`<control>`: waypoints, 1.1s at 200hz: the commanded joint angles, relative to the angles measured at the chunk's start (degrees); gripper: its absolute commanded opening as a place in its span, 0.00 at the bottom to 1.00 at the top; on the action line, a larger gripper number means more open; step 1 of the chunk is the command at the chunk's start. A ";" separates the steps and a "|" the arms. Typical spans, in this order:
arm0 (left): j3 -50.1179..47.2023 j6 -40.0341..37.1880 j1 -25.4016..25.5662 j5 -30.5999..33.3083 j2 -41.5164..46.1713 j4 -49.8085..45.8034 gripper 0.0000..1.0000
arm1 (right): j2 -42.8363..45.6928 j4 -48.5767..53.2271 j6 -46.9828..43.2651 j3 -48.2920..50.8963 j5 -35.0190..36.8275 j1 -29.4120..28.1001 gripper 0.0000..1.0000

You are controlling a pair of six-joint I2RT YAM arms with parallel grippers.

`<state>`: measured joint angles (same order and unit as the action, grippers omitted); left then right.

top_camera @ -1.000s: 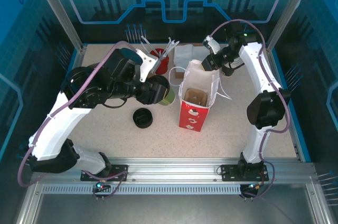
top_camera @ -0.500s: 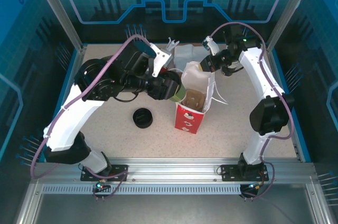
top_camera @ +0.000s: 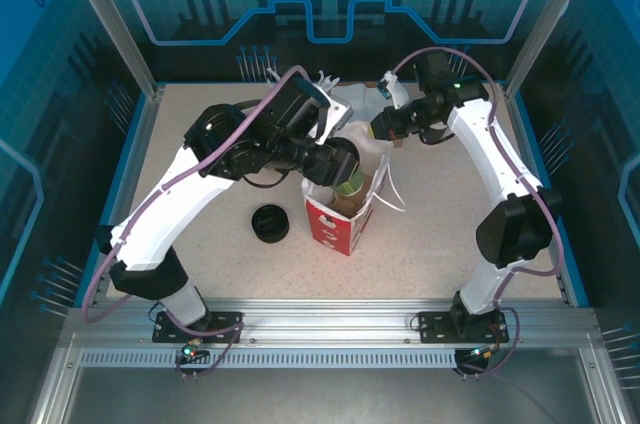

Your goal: Pack the takeout coffee

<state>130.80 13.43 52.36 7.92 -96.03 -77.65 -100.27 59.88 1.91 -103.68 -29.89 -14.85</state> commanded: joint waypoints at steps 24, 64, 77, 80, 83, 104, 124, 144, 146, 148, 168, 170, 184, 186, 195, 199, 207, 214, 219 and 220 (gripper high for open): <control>-1.96 0.37 0.93 3.51 -1.50 2.26 0.65 | 3.04 -1.42 3.72 1.54 1.14 -1.66 0.03; -8.93 0.83 0.82 5.20 -0.78 6.98 0.65 | 4.63 -2.41 4.21 3.09 2.13 -2.70 0.02; -10.79 0.92 0.81 5.44 -0.74 8.58 0.66 | 5.07 -2.96 4.42 3.77 2.08 -2.89 0.02; -11.28 0.90 0.79 5.44 -0.70 9.00 0.66 | 5.16 -3.05 4.34 3.89 1.99 -2.97 0.02; -11.80 0.90 0.76 5.44 -0.66 9.41 0.66 | 5.25 -3.16 4.37 4.04 1.95 -2.94 0.02; -14.73 1.50 0.23 5.42 -0.48 11.68 0.67 | 5.47 -3.28 4.26 4.19 2.04 -3.34 0.02; -16.72 1.86 -0.02 4.96 -0.34 13.86 0.67 | 5.61 -2.94 3.93 4.04 2.05 -3.52 0.01; -17.97 2.42 -0.11 5.34 -0.63 15.18 0.67 | 6.28 -3.00 3.98 4.00 1.85 -3.73 0.01; -18.09 2.46 -0.07 5.41 -0.71 15.23 0.67 | 6.42 -3.01 4.02 4.01 1.85 -3.77 0.01; -18.25 2.52 -0.07 5.43 -0.73 15.28 0.67 | 6.45 -3.06 4.08 4.01 1.83 -3.84 0.01; -20.66 3.54 -0.06 5.41 -0.61 16.77 0.66 | 7.24 -2.92 4.30 3.40 1.98 -4.13 0.00; -20.96 3.67 -0.06 5.39 -0.53 16.95 0.67 | 7.31 -2.92 4.30 3.44 2.02 -4.13 0.00; -22.45 4.39 -0.06 5.39 -0.07 17.80 0.66 | 7.79 -2.89 4.87 3.31 2.10 -4.22 0.00; -22.55 4.51 -0.06 5.45 -0.05 17.86 0.67 | 7.89 -2.85 4.86 3.26 2.05 -4.22 0.00; -22.76 4.76 -0.06 5.50 0.10 17.98 0.67 | 8.30 -2.75 4.81 3.22 1.77 -4.34 0.00; -22.99 4.89 -0.06 5.48 0.20 18.06 0.66 | 8.58 -2.75 4.72 3.30 1.91 -4.47 0.00; -23.58 5.20 -0.06 5.64 0.48 18.38 0.67 | 9.01 -2.74 4.76 3.31 2.28 -4.57 0.00; -23.93 5.57 -0.06 6.07 0.62 18.54 0.67 | 9.29 -2.79 5.08 3.10 2.00 -4.57 0.00; -24.28 5.91 -0.06 6.30 0.79 18.68 0.67 | 9.45 -2.83 5.16 2.88 1.59 -4.58 0.00; -24.32 5.95 -0.06 6.26 0.81 18.72 0.67 | 9.47 -2.84 5.14 2.83 1.59 -4.62 0.00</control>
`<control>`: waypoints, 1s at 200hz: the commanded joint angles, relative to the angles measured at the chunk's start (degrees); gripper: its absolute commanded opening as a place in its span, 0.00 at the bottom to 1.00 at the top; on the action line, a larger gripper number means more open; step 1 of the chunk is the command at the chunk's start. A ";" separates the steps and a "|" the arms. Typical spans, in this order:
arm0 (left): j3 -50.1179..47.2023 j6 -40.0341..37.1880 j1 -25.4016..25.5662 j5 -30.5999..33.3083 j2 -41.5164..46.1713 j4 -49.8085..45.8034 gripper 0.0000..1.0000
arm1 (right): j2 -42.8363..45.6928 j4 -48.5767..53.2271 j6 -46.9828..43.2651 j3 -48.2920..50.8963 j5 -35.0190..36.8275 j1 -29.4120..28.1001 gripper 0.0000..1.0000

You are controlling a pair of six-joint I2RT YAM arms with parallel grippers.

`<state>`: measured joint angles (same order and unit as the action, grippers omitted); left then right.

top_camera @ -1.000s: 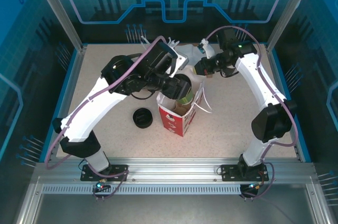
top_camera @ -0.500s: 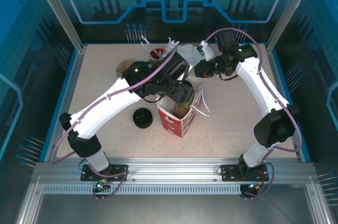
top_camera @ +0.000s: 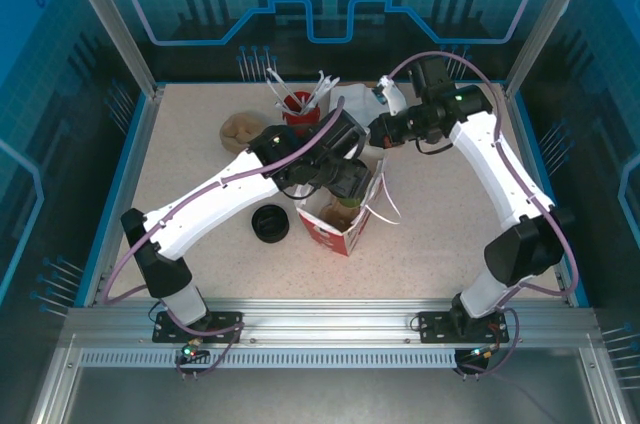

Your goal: Pack the takeout coffee

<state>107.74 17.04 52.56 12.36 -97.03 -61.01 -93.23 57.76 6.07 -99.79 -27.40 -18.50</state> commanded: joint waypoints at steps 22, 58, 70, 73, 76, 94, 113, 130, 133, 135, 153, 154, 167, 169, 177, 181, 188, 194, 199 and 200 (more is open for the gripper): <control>-2.76 3.57 -0.23 2.90 2.75 3.49 0.67 | 3.04 -1.14 0.80 -1.32 -1.88 -1.01 0.00; -9.36 4.02 -0.02 4.26 5.15 8.59 0.66 | 2.58 -1.21 -0.92 -0.90 -3.21 -1.01 0.00; -12.02 3.88 0.35 5.24 6.49 11.01 0.66 | 2.20 -0.95 -0.88 -0.88 -3.74 -1.02 0.00; -12.62 3.84 0.52 5.53 6.88 11.59 0.66 | 2.18 -0.93 -0.75 -0.78 -3.92 -0.99 0.00; -13.31 3.75 0.61 5.77 7.19 12.18 0.66 | 2.10 -0.97 -0.81 -0.62 -4.20 -1.01 0.00; -16.41 3.44 1.44 7.27 8.79 15.42 0.66 | 2.17 -1.51 -0.81 0.35 -5.11 -1.01 0.00; -18.34 3.65 2.75 9.38 9.48 17.14 0.66 | 2.27 -2.29 -0.92 1.60 -6.07 -0.99 0.00; -20.29 3.66 4.27 11.01 9.86 19.09 0.66 | 2.00 -2.00 -1.31 1.79 -7.40 -0.97 0.00; -20.48 3.78 4.49 11.26 9.91 19.24 0.66 | 1.92 -1.86 -1.36 1.79 -7.56 -1.00 0.00; -20.58 3.85 4.60 11.36 9.93 19.39 0.66 | 1.92 -1.86 -1.42 1.79 -7.66 -1.03 0.00; -21.23 4.50 5.81 12.99 9.66 20.45 0.66 | 1.89 -1.68 -2.01 1.78 -8.69 -1.01 0.00; -21.25 4.50 5.85 13.06 9.58 20.56 0.66 | 1.86 -1.68 -2.02 1.78 -8.75 -1.01 0.00; -21.26 3.98 6.87 14.49 8.99 21.32 0.66 | 1.66 -1.27 -2.20 1.70 -9.29 -1.01 0.00; -21.26 4.02 6.99 14.76 8.86 21.34 0.66 | 1.59 -1.12 -2.27 1.59 -9.35 -1.01 0.00; -20.93 4.17 7.45 15.78 8.13 21.16 0.66 | 1.39 -0.83 -2.26 1.33 -9.58 -1.01 0.00; -20.76 4.42 7.55 16.14 7.76 21.02 0.66 | 1.39 -0.81 -2.18 1.24 -9.75 -1.01 0.00; -20.65 5.07 7.65 16.58 7.41 21.02 0.66 | 1.39 -0.80 -1.92 1.25 -9.94 -1.01 0.00; -20.64 5.58 7.78 17.00 7.09 21.14 0.66 | 1.39 -0.88 -1.65 1.25 -10.04 -1.01 0.00; -20.64 5.83 7.91 17.51 6.95 21.27 0.66 | 1.51 -1.02 -1.23 1.26 -10.04 -1.01 0.00; -20.64 5.87 7.95 17.60 6.95 21.32 0.66 | 1.54 -1.04 -1.19 1.30 -10.04 -1.01 0.00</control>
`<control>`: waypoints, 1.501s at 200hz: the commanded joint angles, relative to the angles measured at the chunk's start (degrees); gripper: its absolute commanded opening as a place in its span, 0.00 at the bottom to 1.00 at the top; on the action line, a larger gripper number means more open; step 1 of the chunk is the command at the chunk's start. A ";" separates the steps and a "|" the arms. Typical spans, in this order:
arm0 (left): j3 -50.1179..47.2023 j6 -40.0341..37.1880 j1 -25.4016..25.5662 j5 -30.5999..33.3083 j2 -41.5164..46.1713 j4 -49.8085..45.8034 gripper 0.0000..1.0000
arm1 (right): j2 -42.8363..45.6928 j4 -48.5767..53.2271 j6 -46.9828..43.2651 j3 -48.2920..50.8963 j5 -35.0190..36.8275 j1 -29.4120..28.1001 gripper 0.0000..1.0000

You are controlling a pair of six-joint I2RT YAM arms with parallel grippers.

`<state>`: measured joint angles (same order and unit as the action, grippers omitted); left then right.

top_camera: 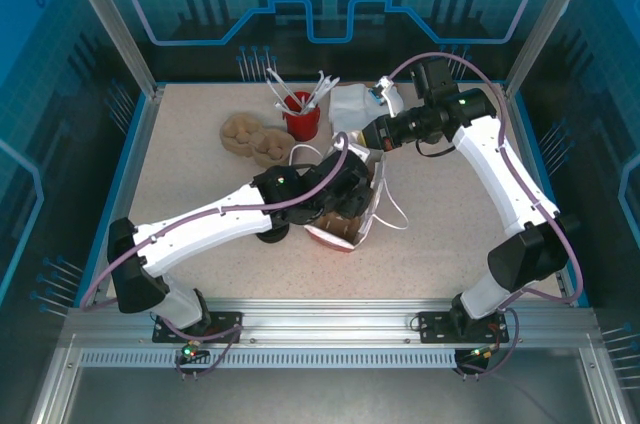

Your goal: Pack the takeout coffee

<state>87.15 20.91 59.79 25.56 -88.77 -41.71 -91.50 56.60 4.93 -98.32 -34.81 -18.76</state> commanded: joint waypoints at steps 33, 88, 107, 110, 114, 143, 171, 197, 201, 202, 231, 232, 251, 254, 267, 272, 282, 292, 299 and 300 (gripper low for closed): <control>1.21 3.66 1.51 8.96 -3.21 1.64 0.66 | 1.92 -3.50 2.85 2.51 -2.82 -0.82 0.00; 1.62 5.77 2.22 12.91 -5.58 2.69 0.66 | 3.93 -5.83 5.62 5.49 -3.03 -0.83 0.00; 0.77 5.72 2.25 12.93 -5.12 3.50 0.66 | 4.48 -6.67 6.43 5.95 -3.55 -0.83 0.00; 0.72 5.72 2.26 12.93 -5.08 3.62 0.66 | 4.63 -6.74 6.46 5.99 -3.50 -0.79 0.00; 0.58 5.72 2.22 12.93 -4.95 3.70 0.66 | 4.79 -6.83 6.55 6.10 -3.36 -0.83 0.00; -0.68 5.83 2.26 13.37 -4.66 3.94 0.66 | 6.05 -8.13 7.56 6.93 -2.37 -0.83 0.00; -2.76 4.98 2.26 12.26 -3.91 6.73 0.66 | 7.11 -9.37 9.44 8.17 -1.39 -0.83 0.00; -4.51 3.78 2.26 12.36 -2.82 8.67 0.66 | 7.12 -9.09 10.76 8.57 -0.20 -0.75 0.00; -4.82 3.52 2.24 12.42 -2.65 9.09 0.66 | 7.08 -9.17 11.07 8.51 -0.09 -0.70 0.00; -4.90 3.43 2.25 12.46 -2.60 9.14 0.66 | 7.02 -9.11 11.11 8.55 -0.09 -0.72 0.00; -6.77 3.15 2.27 13.00 -1.89 10.78 0.66 | 7.12 -10.00 13.14 8.98 0.55 -0.74 0.00; -6.80 3.21 2.26 13.05 -1.87 10.78 0.66 | 7.12 -10.01 13.20 9.00 0.63 -0.75 0.00; -7.44 3.76 2.26 13.63 -1.65 11.10 0.66 | 7.36 -10.78 14.26 9.46 0.95 -0.74 0.00; -7.62 3.71 2.26 13.76 -1.61 11.31 0.66 | 7.39 -10.87 14.39 9.53 0.88 -0.75 0.00; -8.48 2.98 2.25 14.12 -1.30 12.66 0.66 | 7.44 -11.11 15.00 9.63 0.80 -0.75 0.00; -8.77 2.61 2.26 14.32 -1.16 13.14 0.66 | 7.48 -11.23 15.26 9.73 0.76 -0.75 0.00; -9.04 2.09 2.26 14.63 -1.23 13.73 0.66 | 7.64 -11.52 15.66 9.88 0.63 -0.75 0.00; -9.11 1.89 2.26 14.95 -1.39 14.15 0.66 | 7.82 -11.98 16.03 10.16 0.41 -0.75 0.00; -9.16 1.70 2.24 14.99 -1.41 14.58 0.66 | 7.92 -12.17 16.11 10.32 0.39 -0.75 0.00; -9.18 1.65 2.25 15.02 -1.40 14.70 0.66 | 7.96 -12.19 16.09 10.29 0.39 -0.75 0.00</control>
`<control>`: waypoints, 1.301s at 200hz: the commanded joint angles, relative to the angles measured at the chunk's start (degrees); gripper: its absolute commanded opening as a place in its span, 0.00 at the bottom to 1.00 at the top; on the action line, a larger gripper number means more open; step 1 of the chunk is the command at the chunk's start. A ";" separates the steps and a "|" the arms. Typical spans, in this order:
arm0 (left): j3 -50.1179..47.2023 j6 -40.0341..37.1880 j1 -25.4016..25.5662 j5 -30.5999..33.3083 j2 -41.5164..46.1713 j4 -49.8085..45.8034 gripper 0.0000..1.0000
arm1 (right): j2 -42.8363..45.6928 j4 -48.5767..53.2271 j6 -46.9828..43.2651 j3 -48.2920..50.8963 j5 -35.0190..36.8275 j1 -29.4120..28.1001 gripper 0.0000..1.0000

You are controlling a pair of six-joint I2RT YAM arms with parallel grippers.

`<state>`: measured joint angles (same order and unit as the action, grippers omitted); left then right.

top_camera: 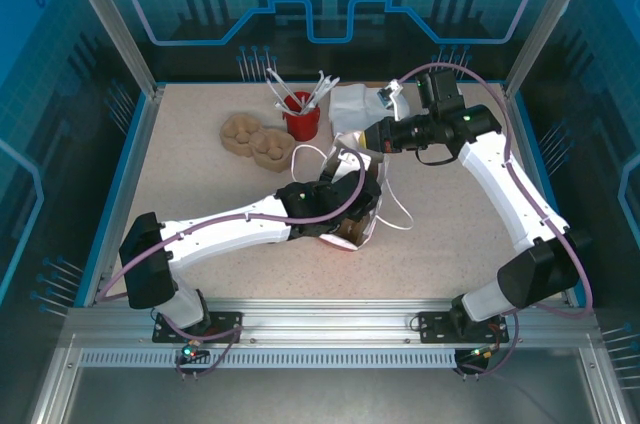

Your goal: Pack the takeout coffee

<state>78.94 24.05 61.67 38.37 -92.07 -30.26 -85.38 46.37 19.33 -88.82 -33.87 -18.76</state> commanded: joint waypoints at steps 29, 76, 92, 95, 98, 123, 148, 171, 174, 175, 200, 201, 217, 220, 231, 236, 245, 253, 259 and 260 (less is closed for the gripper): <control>-0.85 -3.17 0.38 2.35 1.71 5.50 0.66 | 2.30 -2.86 2.83 1.34 -1.47 -0.75 0.00; -1.17 -3.31 0.29 2.59 1.01 5.85 0.67 | 3.71 -4.44 3.92 2.81 -1.90 -0.75 0.00; -1.14 -3.19 0.29 2.86 0.67 5.69 0.67 | 4.00 -4.66 4.26 2.85 -1.61 -0.75 0.00; -1.14 -3.14 0.29 2.90 0.67 5.61 0.67 | 4.07 -4.75 4.23 2.86 -1.56 -0.75 0.00; -1.11 -3.14 0.29 2.93 0.67 5.50 0.67 | 4.14 -4.79 4.32 2.86 -1.49 -0.75 0.00; -2.04 -2.60 0.29 3.13 0.73 5.59 0.68 | 4.52 -5.18 5.00 3.05 -1.16 -0.75 0.00; -2.64 -2.00 0.29 3.20 0.58 5.81 0.68 | 4.69 -5.72 5.82 3.39 -1.19 -0.75 0.00; -2.97 -1.81 0.16 3.84 0.45 6.00 0.68 | 4.61 -5.61 6.01 3.39 -1.13 -0.76 0.00; -3.01 -1.82 0.12 3.85 0.55 6.08 0.68 | 4.55 -5.55 6.05 3.44 -1.19 -0.74 0.00; -3.00 -1.82 0.12 3.84 0.56 6.09 0.68 | 4.49 -5.52 6.06 3.41 -1.15 -0.74 0.00; -3.42 -1.99 -0.13 3.91 0.84 7.28 0.68 | 4.43 -5.08 5.98 3.55 -1.35 -0.75 0.00; -3.38 -1.99 -0.14 3.95 0.84 7.26 0.68 | 4.39 -5.12 5.98 3.55 -1.32 -0.75 0.00; -3.62 -2.13 -0.33 4.26 1.07 7.78 0.69 | 4.26 -5.06 6.26 3.73 -1.63 -0.77 0.00; -3.74 -2.16 -0.32 4.26 1.18 7.91 0.69 | 4.26 -5.06 6.37 3.75 -1.70 -0.76 0.00; -4.10 -2.32 -0.50 4.48 1.40 8.57 0.69 | 4.09 -4.98 6.51 3.80 -1.81 -0.76 0.00; -4.26 -2.47 -0.58 4.54 1.53 8.86 0.69 | 3.98 -4.97 6.59 3.74 -1.92 -0.77 0.00; -4.40 -2.69 -0.83 4.60 1.57 9.31 0.69 | 3.70 -4.80 6.72 3.77 -2.30 -0.80 0.00; -4.41 -2.84 -0.93 4.69 1.61 9.64 0.69 | 3.50 -4.56 6.78 3.61 -2.41 -0.83 0.00; -4.45 -3.11 -1.02 4.71 1.63 9.99 0.69 | 3.32 -4.32 6.87 3.60 -2.50 -0.83 0.00; -4.43 -3.12 -1.02 4.70 1.59 10.06 0.69 | 3.31 -4.30 6.91 3.58 -2.51 -0.83 0.00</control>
<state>75.37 22.09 61.28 40.97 -92.07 -22.81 -82.06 42.06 25.32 -85.65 -34.26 -18.76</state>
